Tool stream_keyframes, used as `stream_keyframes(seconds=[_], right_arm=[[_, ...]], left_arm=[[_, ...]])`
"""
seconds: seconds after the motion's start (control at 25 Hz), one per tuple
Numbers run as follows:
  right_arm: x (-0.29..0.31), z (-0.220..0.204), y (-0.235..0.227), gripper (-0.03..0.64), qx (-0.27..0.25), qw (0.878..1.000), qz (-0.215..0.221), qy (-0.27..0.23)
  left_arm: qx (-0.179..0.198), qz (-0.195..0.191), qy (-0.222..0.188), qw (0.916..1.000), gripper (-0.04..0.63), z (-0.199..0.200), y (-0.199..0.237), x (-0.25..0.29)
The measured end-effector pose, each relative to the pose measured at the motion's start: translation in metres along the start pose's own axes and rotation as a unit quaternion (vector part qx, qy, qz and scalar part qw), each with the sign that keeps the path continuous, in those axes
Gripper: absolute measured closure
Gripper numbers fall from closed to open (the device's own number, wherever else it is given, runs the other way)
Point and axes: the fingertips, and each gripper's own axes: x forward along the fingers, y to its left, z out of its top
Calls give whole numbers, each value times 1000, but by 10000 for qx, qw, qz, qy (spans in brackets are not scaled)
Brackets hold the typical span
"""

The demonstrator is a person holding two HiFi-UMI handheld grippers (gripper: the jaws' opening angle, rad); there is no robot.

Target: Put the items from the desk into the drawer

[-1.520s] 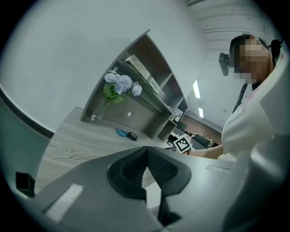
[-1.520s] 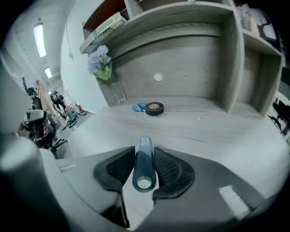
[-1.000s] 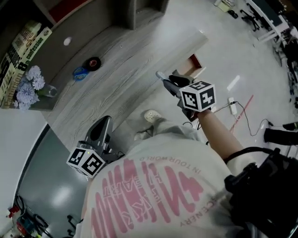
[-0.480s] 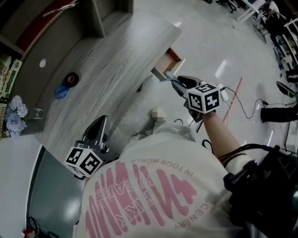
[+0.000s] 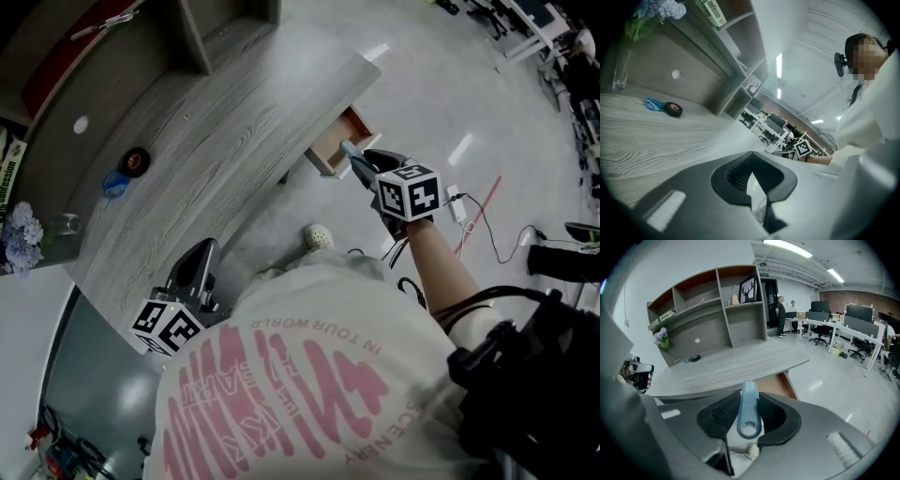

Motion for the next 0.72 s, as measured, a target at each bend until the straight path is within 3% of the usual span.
stream_keyframes(seconds=[0.32, 0.52, 0.72], right_arm=[[52, -12, -58, 483, -37, 9977, 437, 517], [94, -26, -81, 483, -241, 9927, 758, 903], [135, -36, -101, 482, -457, 9869, 956, 1213]], left_arm=[[-92, 508, 142, 9986, 577, -3, -20, 53], [-275, 1046, 251, 9938, 577, -11, -24, 81], [-289, 1285, 270, 9909, 577, -16, -26, 116]])
